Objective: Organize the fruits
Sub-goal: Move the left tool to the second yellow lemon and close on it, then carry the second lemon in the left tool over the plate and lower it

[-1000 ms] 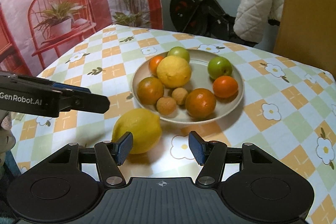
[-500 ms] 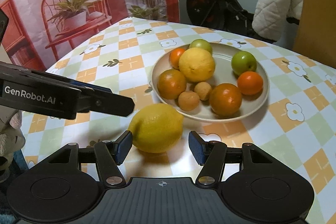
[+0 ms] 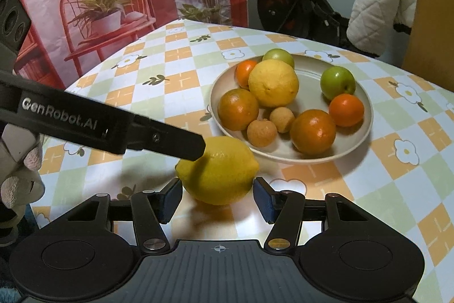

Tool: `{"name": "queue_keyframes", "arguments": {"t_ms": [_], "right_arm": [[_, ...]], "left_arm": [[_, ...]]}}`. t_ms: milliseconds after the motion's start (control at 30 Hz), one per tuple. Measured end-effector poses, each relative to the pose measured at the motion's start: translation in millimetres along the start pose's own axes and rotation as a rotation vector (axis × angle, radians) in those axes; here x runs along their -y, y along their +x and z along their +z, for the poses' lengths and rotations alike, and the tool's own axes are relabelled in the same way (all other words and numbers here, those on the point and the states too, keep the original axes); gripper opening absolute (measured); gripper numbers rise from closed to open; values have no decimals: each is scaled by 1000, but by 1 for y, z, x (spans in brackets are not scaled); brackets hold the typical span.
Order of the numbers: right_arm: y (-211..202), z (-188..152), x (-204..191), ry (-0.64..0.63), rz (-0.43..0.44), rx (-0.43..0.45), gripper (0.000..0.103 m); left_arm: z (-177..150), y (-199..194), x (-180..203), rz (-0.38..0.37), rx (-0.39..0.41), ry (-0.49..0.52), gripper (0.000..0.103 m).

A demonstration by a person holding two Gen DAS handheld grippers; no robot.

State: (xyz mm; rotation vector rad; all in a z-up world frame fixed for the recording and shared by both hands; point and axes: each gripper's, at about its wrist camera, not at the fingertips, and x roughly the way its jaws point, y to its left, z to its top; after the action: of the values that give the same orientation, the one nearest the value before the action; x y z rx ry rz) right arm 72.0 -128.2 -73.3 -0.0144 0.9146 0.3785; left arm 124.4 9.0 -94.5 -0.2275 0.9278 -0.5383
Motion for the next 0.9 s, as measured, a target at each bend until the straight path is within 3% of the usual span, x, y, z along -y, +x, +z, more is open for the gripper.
{"name": "queue_keyframes", "arguments": {"t_ms": [200, 533, 900], "right_arm": [[1, 0, 2, -4, 1, 8, 52], [3, 2, 3, 15, 11, 11, 53], [0, 3, 4, 41, 11, 21, 53]], "left_arm": [[1, 9, -3, -30, -17, -2, 57], [-2, 21, 2, -74, -44, 34, 57], [-2, 15, 9, -61, -23, 75, 56]]}}
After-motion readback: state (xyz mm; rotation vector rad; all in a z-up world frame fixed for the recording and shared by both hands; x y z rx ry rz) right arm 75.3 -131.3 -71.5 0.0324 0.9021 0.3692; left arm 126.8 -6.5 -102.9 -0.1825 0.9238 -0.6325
